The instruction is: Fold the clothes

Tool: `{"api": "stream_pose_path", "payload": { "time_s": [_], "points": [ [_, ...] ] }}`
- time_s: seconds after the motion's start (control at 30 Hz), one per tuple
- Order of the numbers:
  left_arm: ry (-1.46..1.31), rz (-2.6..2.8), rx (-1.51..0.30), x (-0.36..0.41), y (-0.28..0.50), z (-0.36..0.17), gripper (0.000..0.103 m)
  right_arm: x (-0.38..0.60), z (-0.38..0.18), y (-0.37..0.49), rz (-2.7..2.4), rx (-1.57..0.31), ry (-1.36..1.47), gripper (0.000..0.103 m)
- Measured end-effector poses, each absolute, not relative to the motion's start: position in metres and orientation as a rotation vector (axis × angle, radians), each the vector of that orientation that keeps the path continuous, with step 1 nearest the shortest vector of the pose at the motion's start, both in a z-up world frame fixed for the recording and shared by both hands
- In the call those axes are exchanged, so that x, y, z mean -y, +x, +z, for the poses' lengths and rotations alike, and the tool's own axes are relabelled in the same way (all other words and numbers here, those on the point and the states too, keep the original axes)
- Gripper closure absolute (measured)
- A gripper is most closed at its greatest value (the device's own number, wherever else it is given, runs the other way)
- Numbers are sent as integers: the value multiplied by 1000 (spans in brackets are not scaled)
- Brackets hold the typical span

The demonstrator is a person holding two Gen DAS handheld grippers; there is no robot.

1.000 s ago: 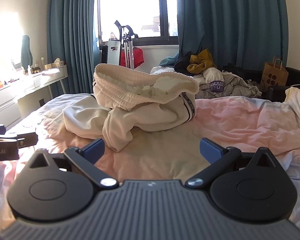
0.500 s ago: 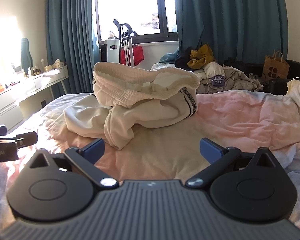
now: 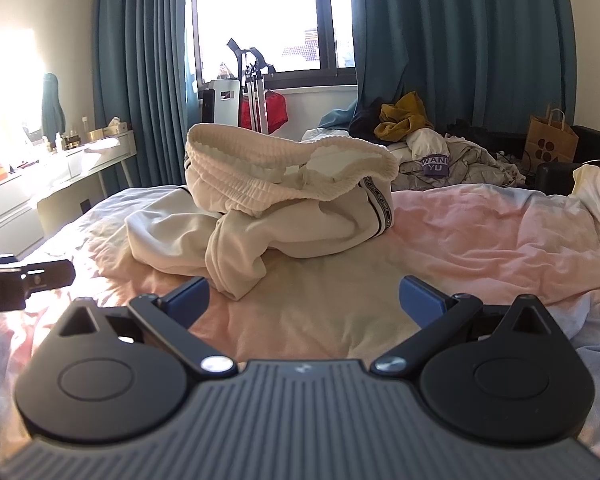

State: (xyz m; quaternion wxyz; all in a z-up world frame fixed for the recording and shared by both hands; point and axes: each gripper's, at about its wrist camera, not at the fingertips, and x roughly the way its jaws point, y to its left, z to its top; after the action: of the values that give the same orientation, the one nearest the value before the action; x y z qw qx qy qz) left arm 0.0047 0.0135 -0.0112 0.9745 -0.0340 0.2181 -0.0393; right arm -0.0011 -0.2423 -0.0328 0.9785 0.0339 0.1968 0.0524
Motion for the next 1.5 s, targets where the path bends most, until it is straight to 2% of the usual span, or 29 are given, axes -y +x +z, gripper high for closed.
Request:
{"api": "stream_pose_path", "payload": {
  "time_s": [0.6,0.8,1.0,1.07,1.23,1.27,1.33,1.4,1.43,1.47,1.5],
  "points": [
    [-182,-183,-490,-22,28,-18,0,253,-36,2,87,-414,140,0],
    [-178,-187,-468,-9,80,4,0,258,-43,7,52,-425,149,0],
    [-111,-151,-495,15,173,18,1,266,-41,8,63,-417,150,0],
    [-107,-120,-493,16,202,21,5,270,-41,8,64,-412,133,0],
    [-112,-59,-496,16,264,26,6,291,-47,16,21,-412,174,0],
    [-109,-48,-505,16,274,23,8,297,-49,18,21,-419,202,0],
    [-114,-31,-538,15,295,16,22,306,-56,23,24,-430,243,0],
    [-149,-28,-574,11,310,9,55,311,-64,28,26,-448,247,0],
    [-160,-6,-580,7,312,7,64,313,-68,30,24,-452,243,0],
    [-170,18,-584,3,314,6,79,315,-72,32,20,-454,237,0],
    [-170,24,-577,-2,309,6,87,319,-74,33,15,-456,251,0]
  ]
}}
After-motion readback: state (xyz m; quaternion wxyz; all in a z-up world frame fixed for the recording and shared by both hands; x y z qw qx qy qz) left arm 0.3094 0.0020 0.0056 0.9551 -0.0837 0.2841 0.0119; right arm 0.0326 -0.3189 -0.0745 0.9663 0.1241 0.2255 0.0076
